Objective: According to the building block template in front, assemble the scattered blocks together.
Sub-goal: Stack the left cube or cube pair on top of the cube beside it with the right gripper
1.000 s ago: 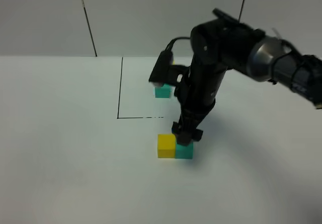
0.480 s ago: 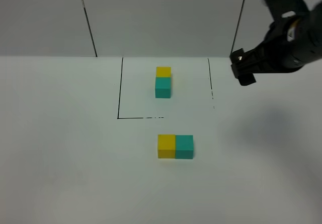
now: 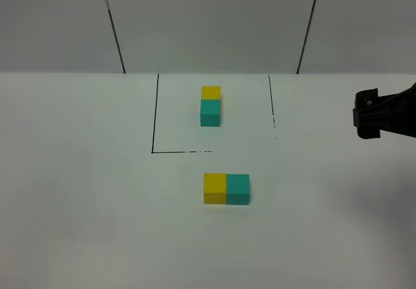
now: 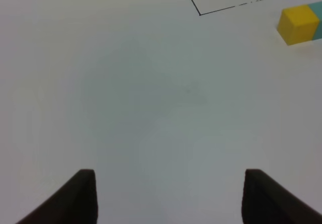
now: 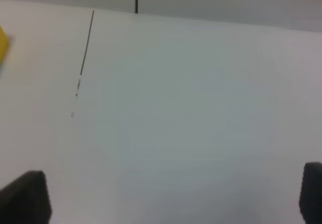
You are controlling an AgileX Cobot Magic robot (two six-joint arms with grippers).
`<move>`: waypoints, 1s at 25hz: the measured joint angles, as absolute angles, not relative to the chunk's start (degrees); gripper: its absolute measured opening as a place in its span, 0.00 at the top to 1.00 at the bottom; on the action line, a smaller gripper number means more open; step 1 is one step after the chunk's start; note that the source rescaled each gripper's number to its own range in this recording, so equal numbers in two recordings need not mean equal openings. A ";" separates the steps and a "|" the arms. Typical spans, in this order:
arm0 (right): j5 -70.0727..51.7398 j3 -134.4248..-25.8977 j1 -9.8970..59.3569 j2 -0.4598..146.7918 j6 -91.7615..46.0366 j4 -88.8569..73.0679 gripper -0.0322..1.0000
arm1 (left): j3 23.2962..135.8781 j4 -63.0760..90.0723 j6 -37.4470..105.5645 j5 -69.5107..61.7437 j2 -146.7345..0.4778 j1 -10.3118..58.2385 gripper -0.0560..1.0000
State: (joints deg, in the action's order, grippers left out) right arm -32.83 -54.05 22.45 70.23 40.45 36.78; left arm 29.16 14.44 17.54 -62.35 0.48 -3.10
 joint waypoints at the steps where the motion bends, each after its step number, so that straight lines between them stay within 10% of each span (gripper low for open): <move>1: -32.73 -53.98 22.45 70.23 40.51 36.97 0.00 | 29.16 14.44 17.54 -62.35 0.48 -3.10 0.58; 25: -55.38 -93.96 34.00 109.72 -39.51 11.26 0.00 | 29.16 14.44 17.54 -62.35 0.48 -3.10 0.58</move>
State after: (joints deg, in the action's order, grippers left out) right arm -55.38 -93.96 34.00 109.72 -39.51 11.26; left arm 29.16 14.44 17.54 -62.35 0.48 -3.10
